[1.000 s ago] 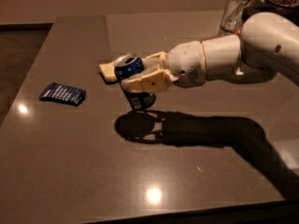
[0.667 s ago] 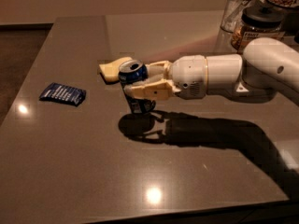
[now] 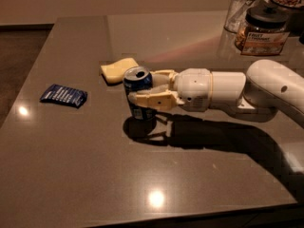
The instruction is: Place pepsi can upright
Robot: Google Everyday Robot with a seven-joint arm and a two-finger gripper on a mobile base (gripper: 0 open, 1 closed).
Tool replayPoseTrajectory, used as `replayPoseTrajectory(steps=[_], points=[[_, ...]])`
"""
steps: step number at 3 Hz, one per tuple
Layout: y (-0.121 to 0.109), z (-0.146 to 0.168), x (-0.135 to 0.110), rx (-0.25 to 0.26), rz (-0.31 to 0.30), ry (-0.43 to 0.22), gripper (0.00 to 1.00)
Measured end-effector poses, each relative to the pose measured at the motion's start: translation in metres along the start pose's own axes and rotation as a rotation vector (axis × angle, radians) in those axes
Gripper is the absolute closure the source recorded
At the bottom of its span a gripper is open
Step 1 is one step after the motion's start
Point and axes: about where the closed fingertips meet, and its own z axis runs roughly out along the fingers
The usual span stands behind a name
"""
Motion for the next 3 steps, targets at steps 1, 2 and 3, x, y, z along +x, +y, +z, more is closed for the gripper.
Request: replayPoseTrajectory(steps=[1,2,3], points=[[-0.0009,0.001,0.0059,0.003,-0.004,-0.021,0.74],[-0.002,0.0032,0.0115,0.005,-0.003,-0.049,0.5],[-0.0029,0.0038,0.0149,0.019,-0.013,-0.075,0.26]])
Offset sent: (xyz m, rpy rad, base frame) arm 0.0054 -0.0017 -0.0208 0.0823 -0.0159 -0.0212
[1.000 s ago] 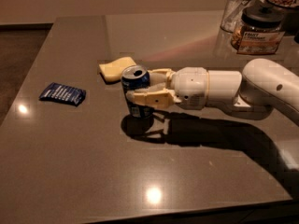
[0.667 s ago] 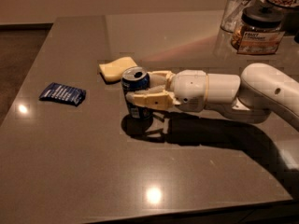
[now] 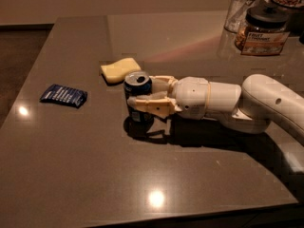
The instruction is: Place pepsi can upright
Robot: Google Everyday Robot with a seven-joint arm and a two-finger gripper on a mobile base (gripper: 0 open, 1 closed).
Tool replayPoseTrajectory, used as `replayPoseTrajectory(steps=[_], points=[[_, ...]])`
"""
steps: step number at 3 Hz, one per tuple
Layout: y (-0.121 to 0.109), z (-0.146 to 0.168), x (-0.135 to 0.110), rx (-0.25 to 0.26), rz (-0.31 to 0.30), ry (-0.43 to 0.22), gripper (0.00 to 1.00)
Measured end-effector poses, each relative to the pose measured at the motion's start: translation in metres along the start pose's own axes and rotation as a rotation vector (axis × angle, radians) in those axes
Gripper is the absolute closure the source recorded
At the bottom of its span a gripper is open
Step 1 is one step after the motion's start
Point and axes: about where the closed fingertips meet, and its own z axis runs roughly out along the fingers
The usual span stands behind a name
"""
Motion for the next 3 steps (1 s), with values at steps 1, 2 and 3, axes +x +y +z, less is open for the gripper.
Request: replayPoseTrajectory(steps=[1,2,3], points=[[0.0013,0.002,-0.001,-0.005,-0.002,0.002,0.04],[0.002,0.0032,-0.0014,-0.008,-0.003,0.002,0.0],[0.0021,0.0032,-0.0015,-0.008,-0.003,0.002,0.0]])
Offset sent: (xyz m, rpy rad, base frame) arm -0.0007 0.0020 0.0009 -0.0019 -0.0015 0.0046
